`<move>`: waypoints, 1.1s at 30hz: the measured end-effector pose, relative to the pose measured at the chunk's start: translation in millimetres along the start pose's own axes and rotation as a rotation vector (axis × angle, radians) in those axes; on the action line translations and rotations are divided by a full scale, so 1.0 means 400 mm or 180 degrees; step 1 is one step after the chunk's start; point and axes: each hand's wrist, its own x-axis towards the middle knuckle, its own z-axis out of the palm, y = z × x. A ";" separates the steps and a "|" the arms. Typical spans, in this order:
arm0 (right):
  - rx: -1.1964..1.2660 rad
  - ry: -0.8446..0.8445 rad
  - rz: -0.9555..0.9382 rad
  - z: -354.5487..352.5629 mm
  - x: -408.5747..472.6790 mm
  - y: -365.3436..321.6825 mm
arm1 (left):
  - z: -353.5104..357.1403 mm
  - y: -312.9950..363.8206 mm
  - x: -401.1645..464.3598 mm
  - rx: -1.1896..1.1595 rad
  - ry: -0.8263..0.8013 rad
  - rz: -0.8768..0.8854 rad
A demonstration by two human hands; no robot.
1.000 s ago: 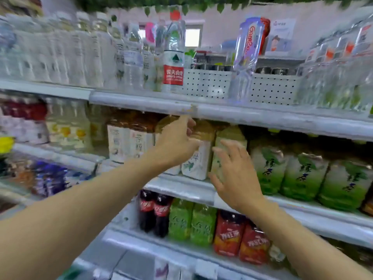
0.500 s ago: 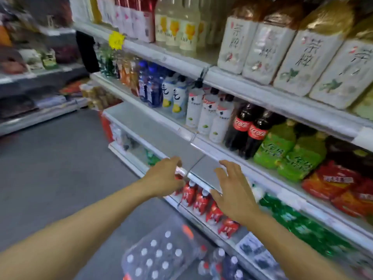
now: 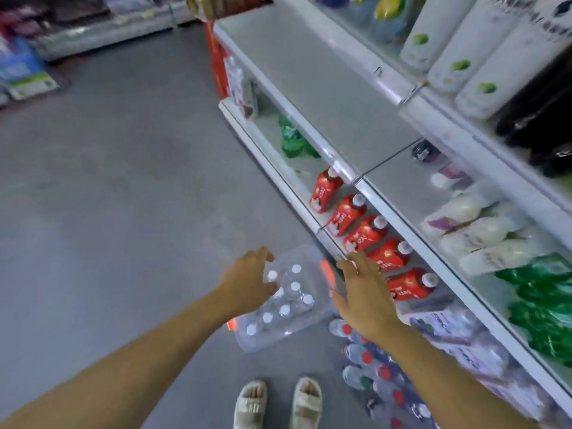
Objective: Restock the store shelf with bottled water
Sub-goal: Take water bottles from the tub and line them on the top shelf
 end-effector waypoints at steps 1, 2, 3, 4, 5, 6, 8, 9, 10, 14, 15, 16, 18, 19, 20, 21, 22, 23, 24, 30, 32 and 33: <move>0.0020 -0.0123 -0.0001 0.041 0.006 0.017 | 0.035 -0.021 0.014 -0.0029 0.0001 -0.0061; 0.0059 -0.0232 0.0014 0.080 0.011 0.033 | 0.069 -0.042 0.028 -0.0056 0.0014 -0.0116; 0.0096 -0.0318 0.0036 0.121 0.018 0.050 | 0.104 -0.061 0.044 -0.0078 0.0024 -0.0175; 0.0129 -0.0368 0.0068 0.160 0.024 0.065 | 0.138 -0.080 0.060 -0.0116 0.0017 -0.0236; 0.0185 -0.0439 0.0129 0.198 0.030 0.078 | 0.173 -0.097 0.076 -0.0161 0.0001 -0.0289; 0.0244 -0.0516 0.0192 0.237 0.036 0.089 | 0.209 -0.114 0.094 -0.0204 -0.0020 -0.0336; 0.0355 -0.0619 0.0271 0.319 0.045 0.114 | 0.280 -0.145 0.132 -0.0211 -0.0037 -0.0413; 0.0368 -0.0651 0.0312 0.363 0.049 0.127 | 0.316 -0.161 0.154 -0.0188 -0.0038 -0.0434; 0.0374 -0.0704 0.0372 0.411 0.053 0.143 | 0.353 -0.176 0.177 -0.0167 -0.0041 -0.0442; 0.0406 -0.0996 0.0552 0.607 0.071 0.203 | 0.499 -0.236 0.278 0.0003 0.0013 -0.0392; 0.0396 -0.1085 0.0599 0.654 0.078 0.216 | 0.535 -0.252 0.304 0.0065 0.0024 -0.0361; 0.0426 -0.1145 0.0651 0.701 0.083 0.228 | 0.571 -0.267 0.328 0.0116 0.0026 -0.0322; 0.0566 -0.1165 0.0752 0.793 0.094 0.252 | 0.637 -0.297 0.374 0.0214 0.0036 -0.0241; 0.0625 -0.1133 0.0791 0.836 0.100 0.266 | 0.668 -0.311 0.396 0.0261 0.0056 -0.0205; 0.0655 -0.1093 0.0820 0.877 0.106 0.279 | 0.698 -0.326 0.418 0.0304 0.0087 -0.0166; 0.0671 -0.1070 0.0849 0.913 0.113 0.291 | 0.725 -0.340 0.440 0.0341 0.0132 -0.0129; 0.0685 -0.1061 0.0901 0.947 0.120 0.301 | 0.750 -0.355 0.459 0.0361 0.0173 -0.0098; 0.0727 -0.1041 0.0971 0.979 0.125 0.310 | 0.772 -0.367 0.477 0.0361 0.0208 -0.0071; 0.0799 -0.1006 0.1068 1.009 0.131 0.316 | 0.793 -0.378 0.493 0.0361 0.0245 -0.0041; 0.1323 -0.0511 0.1410 1.139 0.151 0.318 | 0.860 -0.424 0.542 0.0459 0.0380 0.0197; 0.1420 -0.0367 0.1378 1.150 0.153 0.321 | 0.859 -0.434 0.543 0.0456 0.0377 0.0245; 0.1451 -0.0325 0.1351 1.151 0.151 0.324 | 0.854 -0.438 0.542 0.0460 0.0372 0.0267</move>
